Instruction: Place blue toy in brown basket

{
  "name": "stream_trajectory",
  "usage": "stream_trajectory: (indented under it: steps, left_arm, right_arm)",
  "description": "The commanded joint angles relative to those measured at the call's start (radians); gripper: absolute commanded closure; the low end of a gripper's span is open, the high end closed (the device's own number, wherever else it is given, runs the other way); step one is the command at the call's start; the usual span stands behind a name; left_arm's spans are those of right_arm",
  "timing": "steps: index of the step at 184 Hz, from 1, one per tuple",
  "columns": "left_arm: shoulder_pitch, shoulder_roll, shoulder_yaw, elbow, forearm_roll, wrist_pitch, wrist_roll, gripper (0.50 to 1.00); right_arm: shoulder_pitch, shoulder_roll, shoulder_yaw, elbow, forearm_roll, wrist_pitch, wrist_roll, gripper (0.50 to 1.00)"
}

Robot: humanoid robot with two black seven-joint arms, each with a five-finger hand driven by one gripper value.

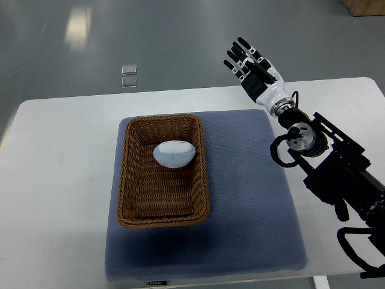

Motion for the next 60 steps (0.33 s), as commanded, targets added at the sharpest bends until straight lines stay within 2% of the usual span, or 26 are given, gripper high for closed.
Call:
stream_trajectory:
  steps: [1,22,60]
  left_arm:
    - [0.0,0.0,0.0,-0.002,0.0,-0.001,0.0,0.5]
    - [0.0,0.0,0.0,-0.002,0.0,-0.001,0.0,0.5]
    - [0.0,0.0,0.0,-0.003,0.0,-0.001,0.0,0.5]
  right_arm:
    - [-0.008,0.007,-0.001,-0.042,0.016,0.067,0.003,0.597]
    - [-0.03,0.007,-0.002,-0.052,0.018,0.109,0.003,0.593]
    - [-0.047,0.007,-0.014,-0.053,0.016,0.116,0.003,0.591]
